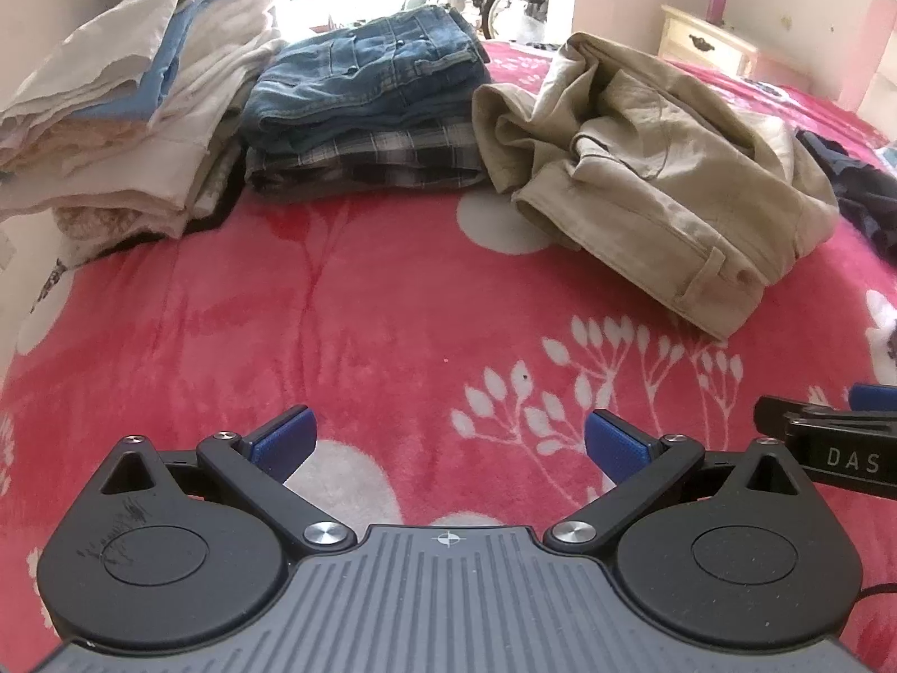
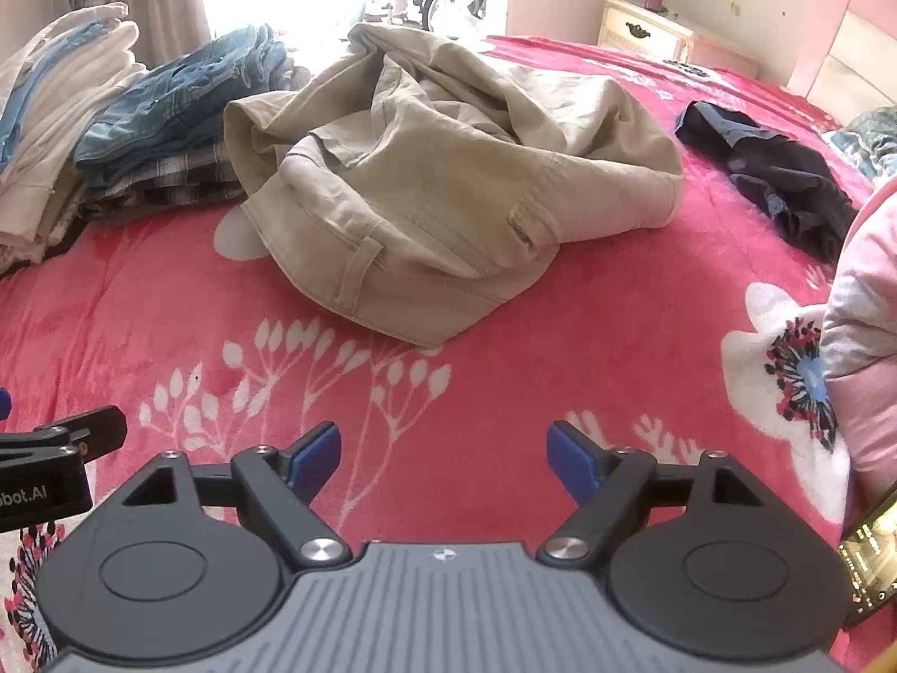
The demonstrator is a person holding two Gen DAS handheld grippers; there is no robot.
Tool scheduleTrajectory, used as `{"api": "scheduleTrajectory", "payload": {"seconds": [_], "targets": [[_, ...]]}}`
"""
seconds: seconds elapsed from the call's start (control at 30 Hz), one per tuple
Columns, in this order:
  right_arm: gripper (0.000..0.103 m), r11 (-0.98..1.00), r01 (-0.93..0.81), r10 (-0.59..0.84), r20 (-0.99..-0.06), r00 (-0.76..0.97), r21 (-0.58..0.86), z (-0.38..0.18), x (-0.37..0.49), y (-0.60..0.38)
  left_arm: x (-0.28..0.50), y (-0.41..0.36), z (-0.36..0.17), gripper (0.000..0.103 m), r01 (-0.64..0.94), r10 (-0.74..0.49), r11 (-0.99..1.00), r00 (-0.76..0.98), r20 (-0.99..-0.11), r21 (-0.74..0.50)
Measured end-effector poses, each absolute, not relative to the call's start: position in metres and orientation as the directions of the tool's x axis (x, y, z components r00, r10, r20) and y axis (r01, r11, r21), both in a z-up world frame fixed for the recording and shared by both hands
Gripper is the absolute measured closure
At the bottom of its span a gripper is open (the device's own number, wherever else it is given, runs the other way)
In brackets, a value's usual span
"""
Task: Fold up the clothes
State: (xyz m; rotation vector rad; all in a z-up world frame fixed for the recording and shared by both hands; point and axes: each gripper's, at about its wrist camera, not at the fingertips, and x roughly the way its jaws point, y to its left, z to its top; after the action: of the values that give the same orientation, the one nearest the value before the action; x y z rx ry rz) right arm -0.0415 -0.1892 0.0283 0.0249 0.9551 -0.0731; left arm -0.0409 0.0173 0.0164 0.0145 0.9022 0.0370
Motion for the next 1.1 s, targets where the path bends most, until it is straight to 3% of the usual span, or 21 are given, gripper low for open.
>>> {"api": "scheduleTrajectory", "payload": {"seconds": [1.1], "targets": [[0.018, 0.998, 0.063, -0.055, -0.805, 0.591, -0.022, 0.0322, -0.0456, -0.1827, -0.0435, 0.0176, 0.0216, 0.0, -0.028, 0.062, 0.998, 0.629, -0.775, 0.057]]}}
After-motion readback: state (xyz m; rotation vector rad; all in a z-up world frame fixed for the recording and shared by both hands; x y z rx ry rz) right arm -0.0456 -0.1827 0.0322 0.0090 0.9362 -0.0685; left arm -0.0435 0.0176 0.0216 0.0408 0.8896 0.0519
